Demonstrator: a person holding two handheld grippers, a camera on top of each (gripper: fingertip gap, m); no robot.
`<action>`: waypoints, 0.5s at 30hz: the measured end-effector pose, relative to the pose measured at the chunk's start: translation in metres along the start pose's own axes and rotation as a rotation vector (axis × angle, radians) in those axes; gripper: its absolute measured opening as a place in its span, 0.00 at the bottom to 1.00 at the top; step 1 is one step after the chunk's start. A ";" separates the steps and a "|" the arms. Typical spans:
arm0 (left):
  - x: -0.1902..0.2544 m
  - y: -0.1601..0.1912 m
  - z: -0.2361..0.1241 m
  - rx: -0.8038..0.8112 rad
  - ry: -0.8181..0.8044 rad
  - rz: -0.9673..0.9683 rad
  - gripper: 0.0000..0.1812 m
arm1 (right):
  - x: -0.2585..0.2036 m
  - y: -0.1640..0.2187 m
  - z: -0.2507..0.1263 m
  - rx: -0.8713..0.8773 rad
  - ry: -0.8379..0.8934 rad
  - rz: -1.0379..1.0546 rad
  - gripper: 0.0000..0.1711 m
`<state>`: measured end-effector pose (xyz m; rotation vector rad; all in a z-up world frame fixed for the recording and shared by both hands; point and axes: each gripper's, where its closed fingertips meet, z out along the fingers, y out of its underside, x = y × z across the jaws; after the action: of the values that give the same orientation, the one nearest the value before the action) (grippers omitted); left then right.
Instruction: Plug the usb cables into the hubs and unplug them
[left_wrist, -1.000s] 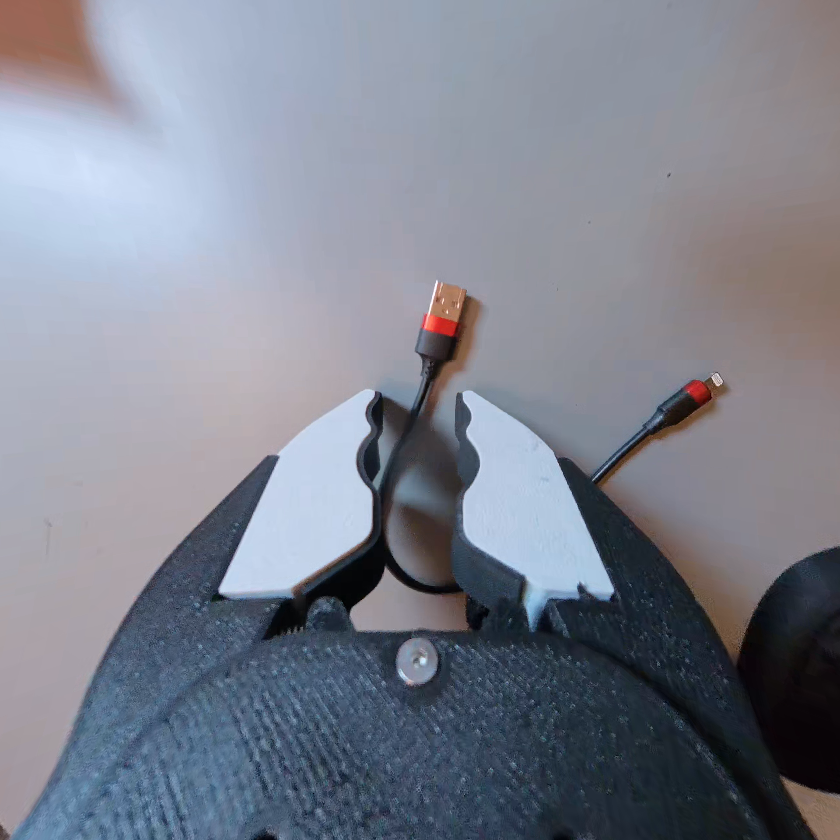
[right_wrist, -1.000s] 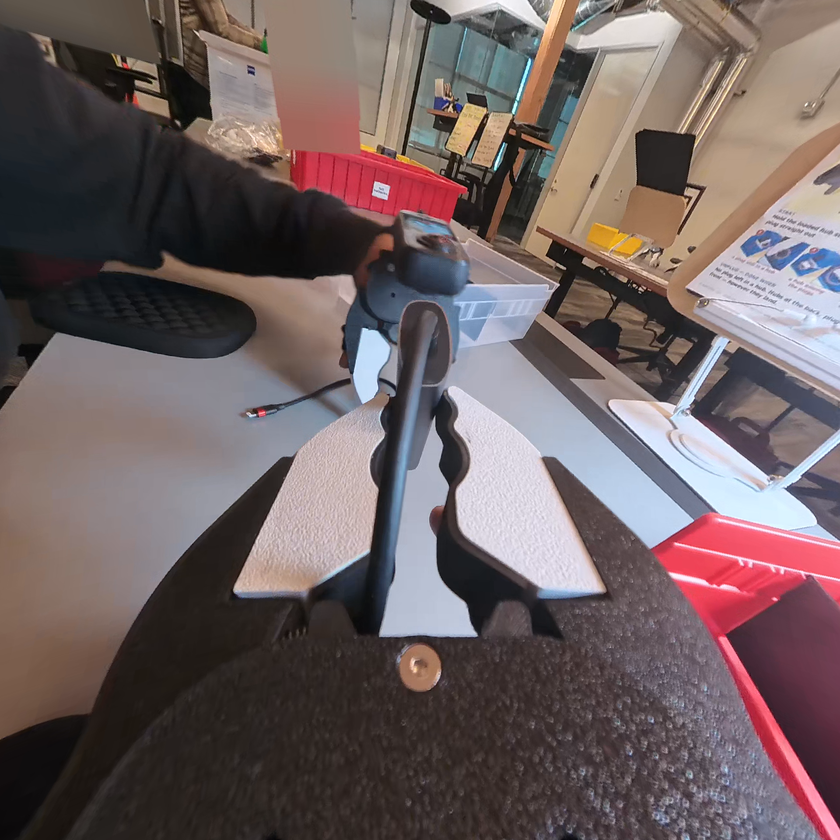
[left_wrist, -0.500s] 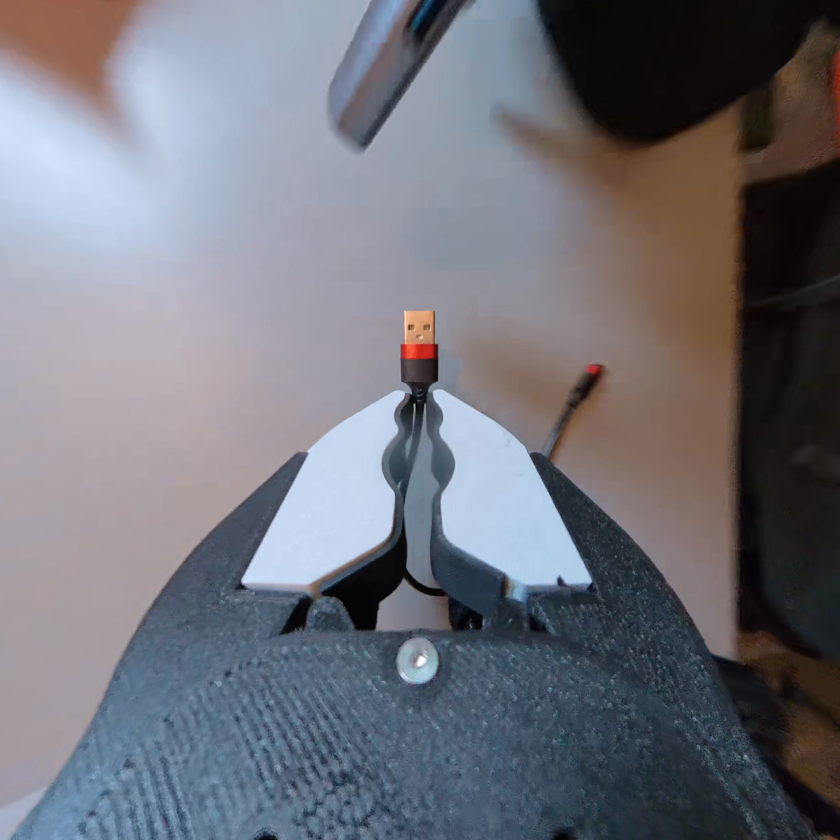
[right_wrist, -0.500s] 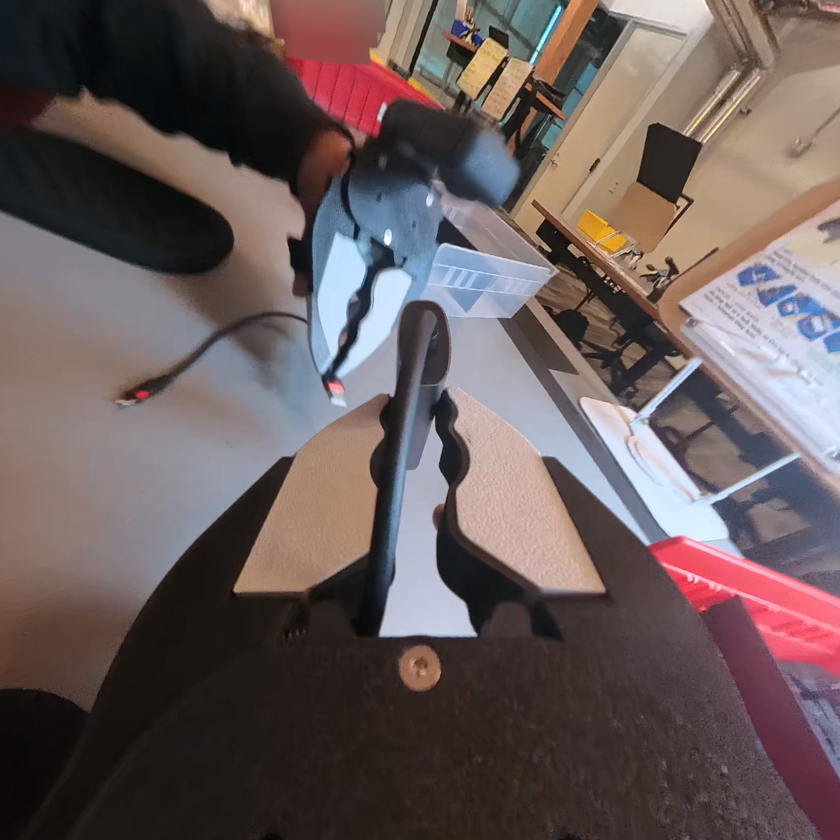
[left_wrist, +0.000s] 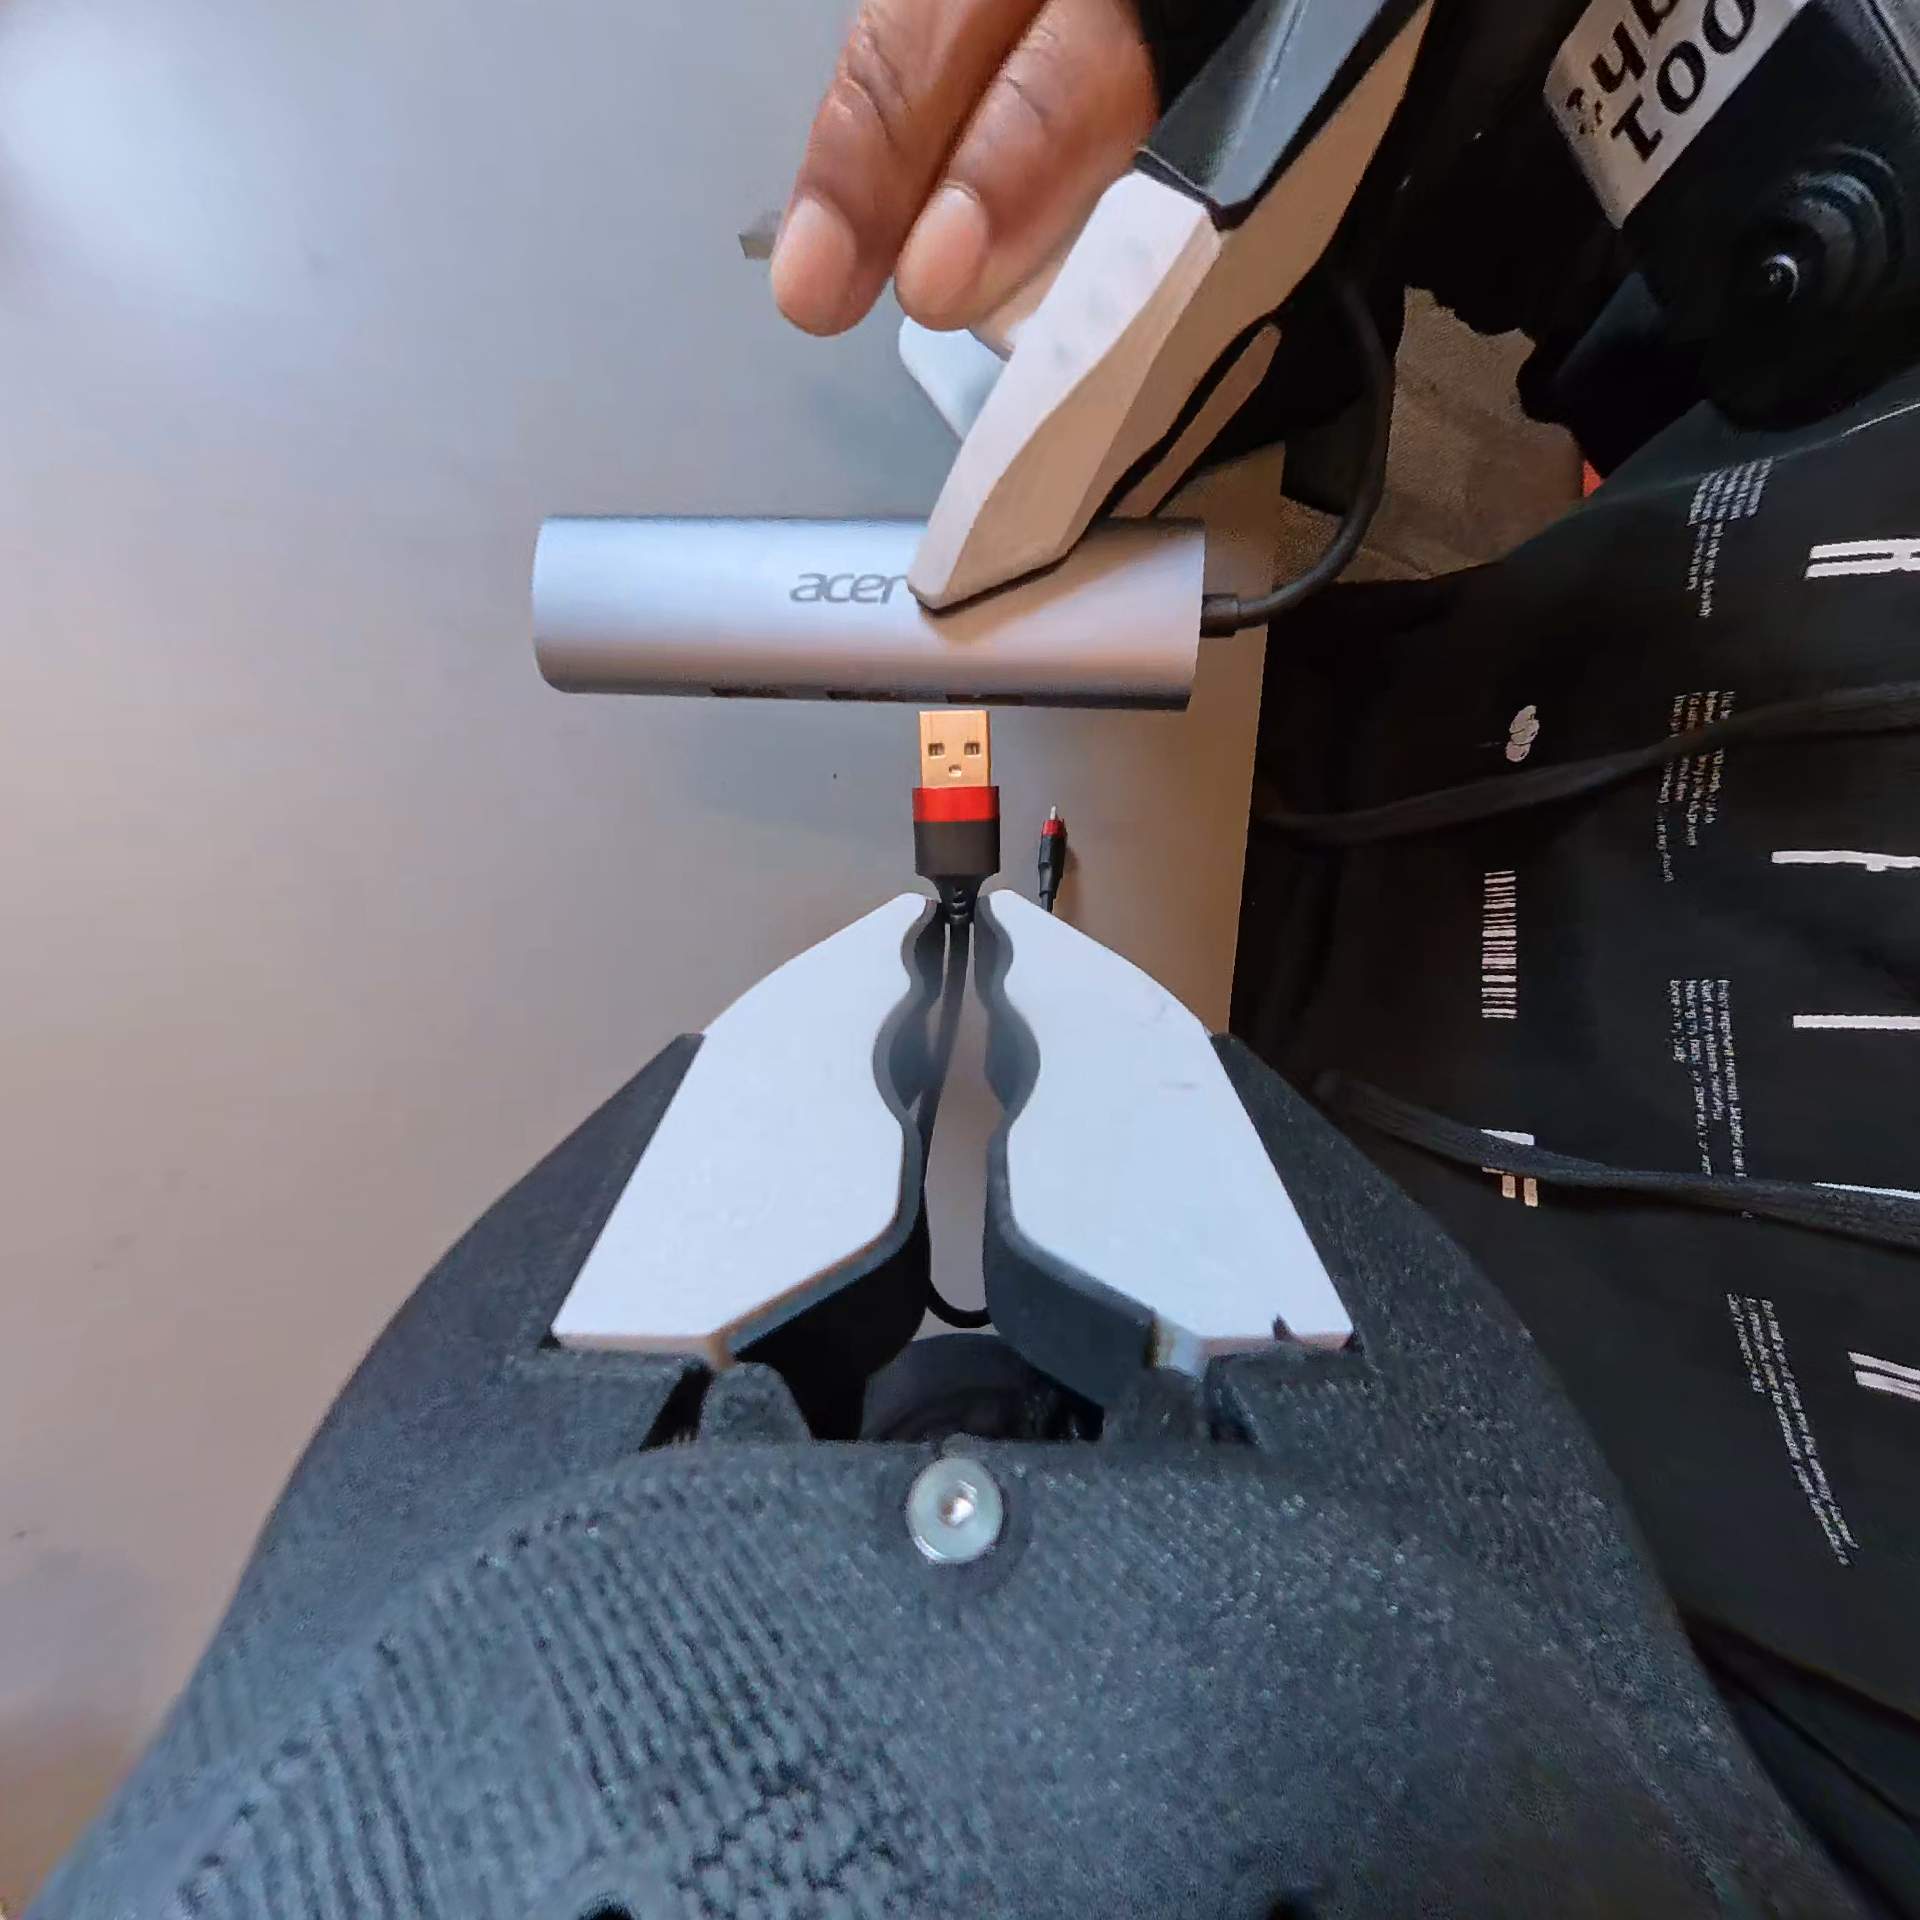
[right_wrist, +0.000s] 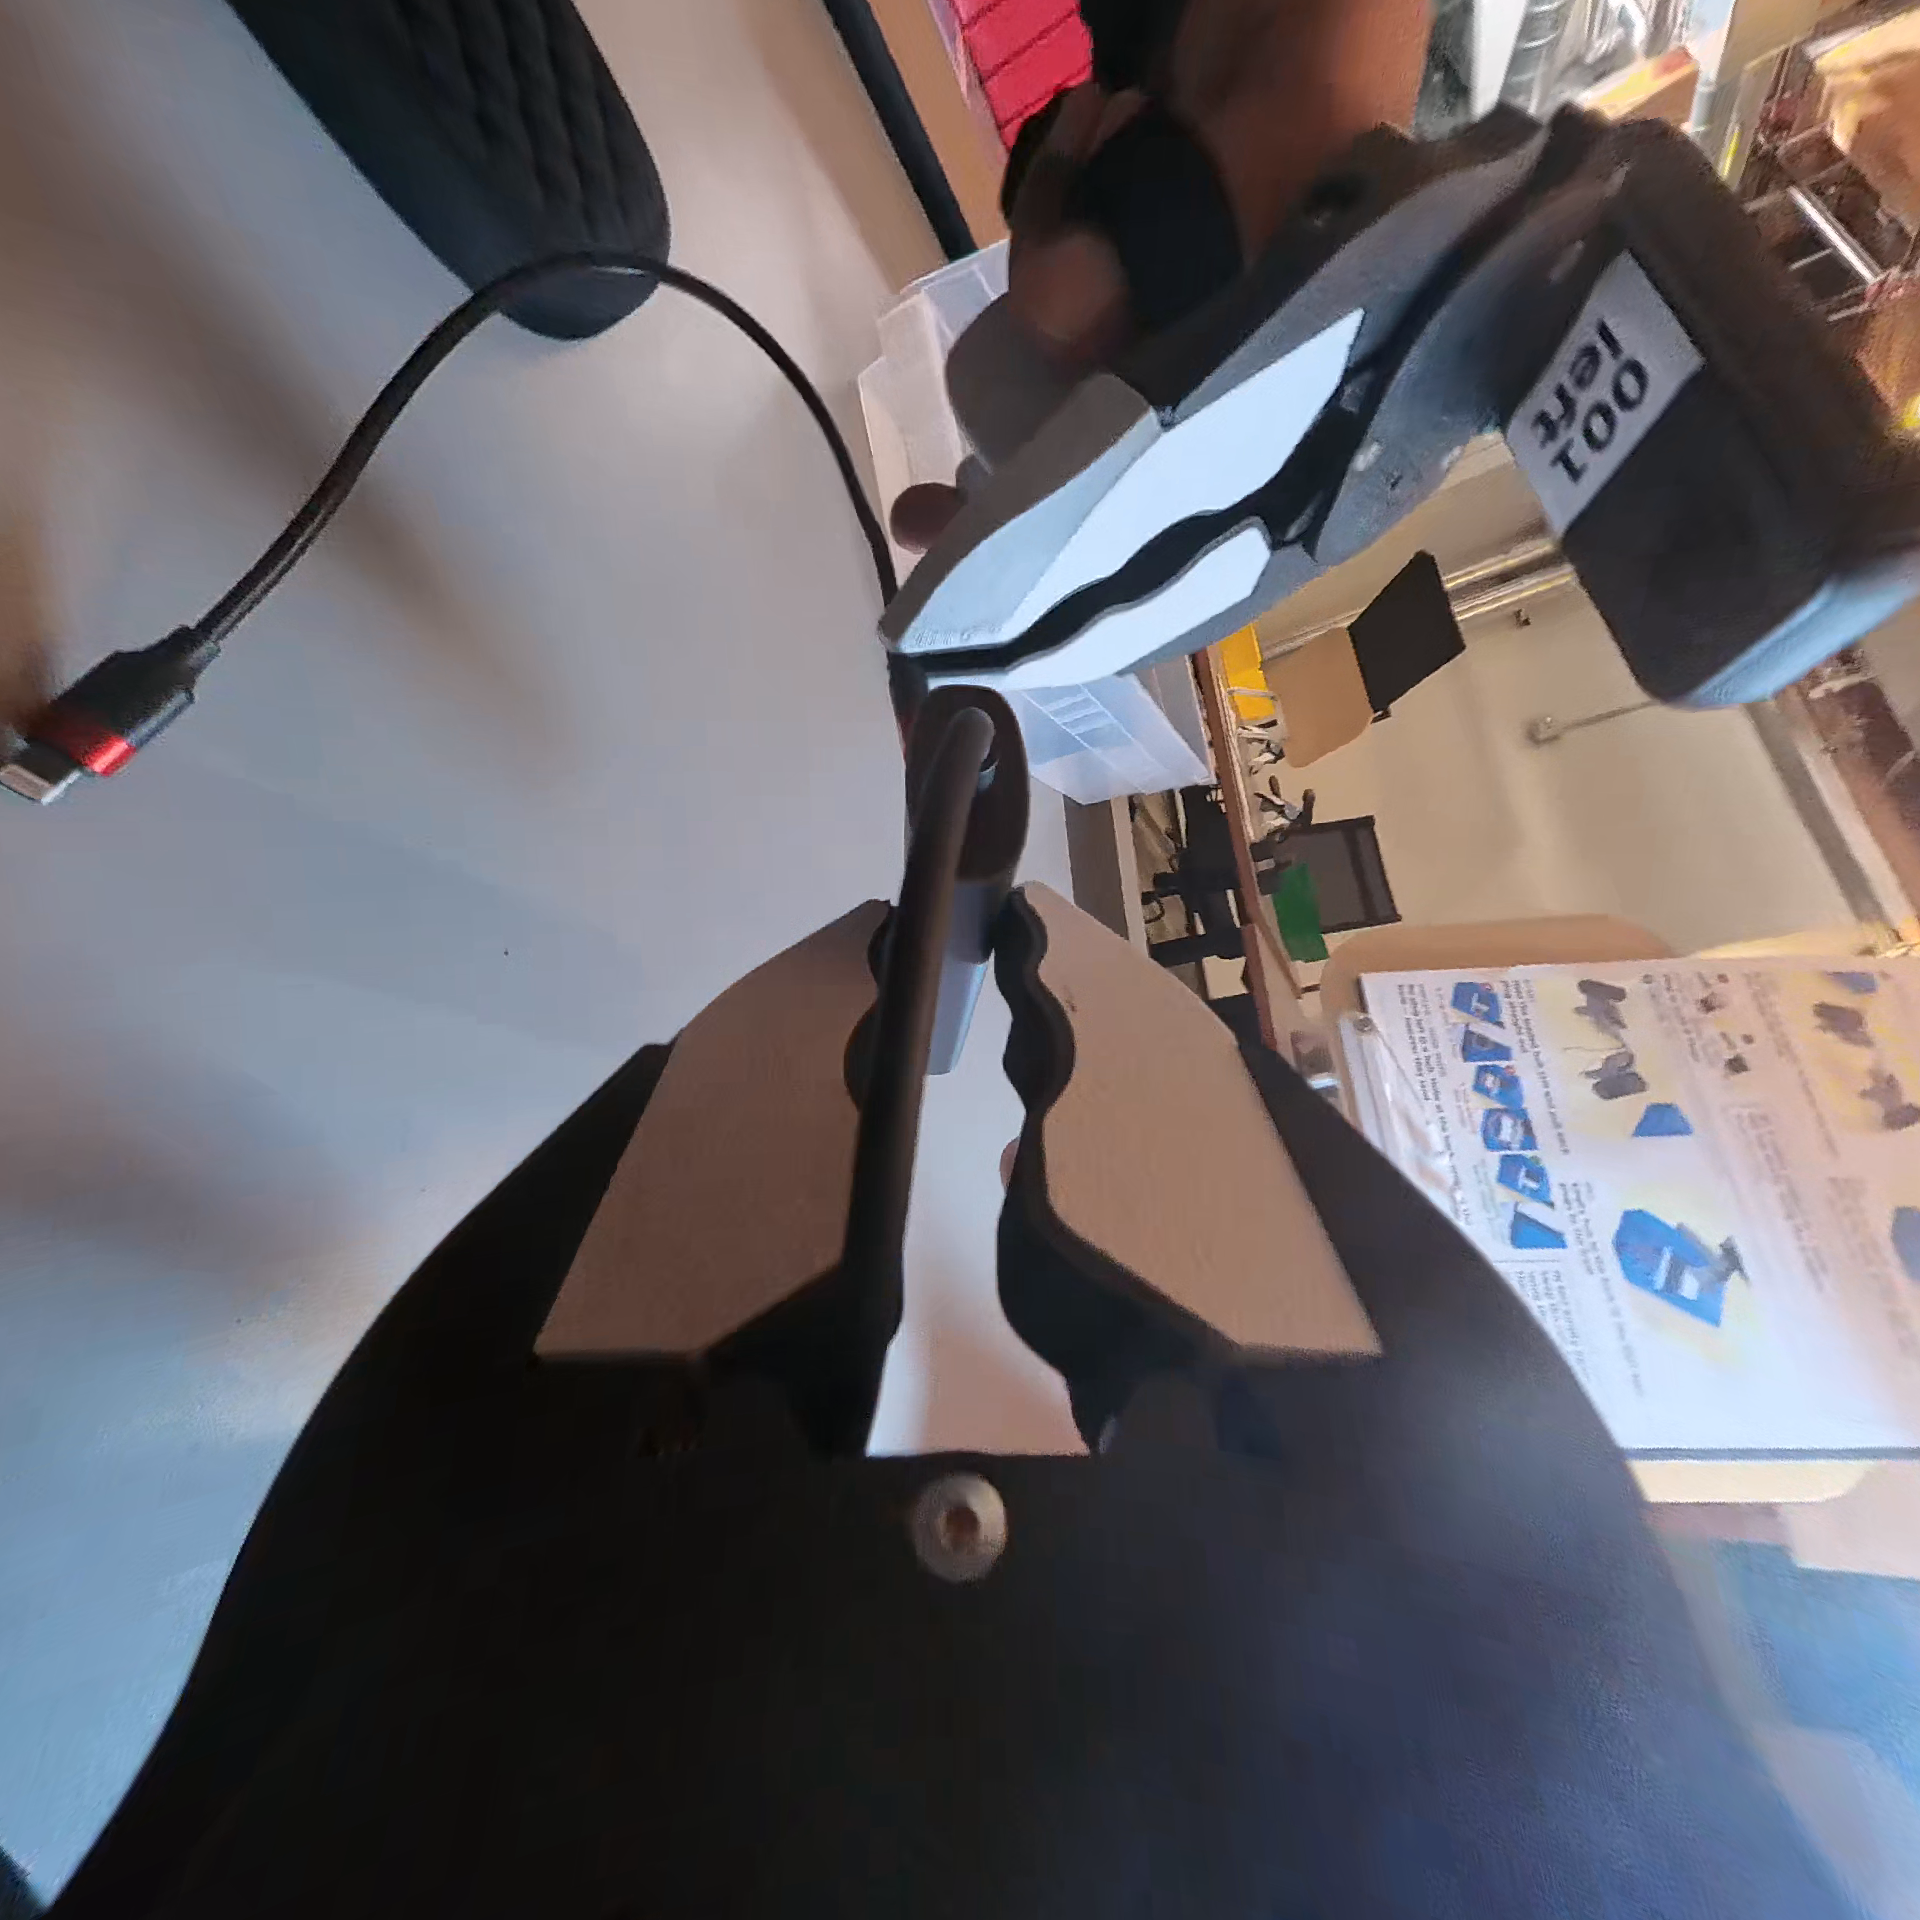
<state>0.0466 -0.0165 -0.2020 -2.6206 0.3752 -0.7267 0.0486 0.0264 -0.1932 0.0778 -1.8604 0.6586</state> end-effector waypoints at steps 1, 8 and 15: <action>0.000 0.001 0.001 -0.008 0.007 -0.003 0.03 | -0.002 0.000 0.002 -0.009 -0.002 -0.019 0.10; 0.009 0.006 0.003 -0.036 0.076 -0.002 0.03 | -0.009 -0.004 0.005 -0.006 -0.004 -0.082 0.10; 0.023 0.006 0.001 0.011 0.204 -0.005 0.03 | -0.014 -0.016 0.001 0.057 -0.031 -0.057 0.10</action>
<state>0.0652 -0.0296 -0.1955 -2.5451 0.4218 -0.9987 0.0593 0.0088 -0.1993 0.1790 -1.8621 0.6742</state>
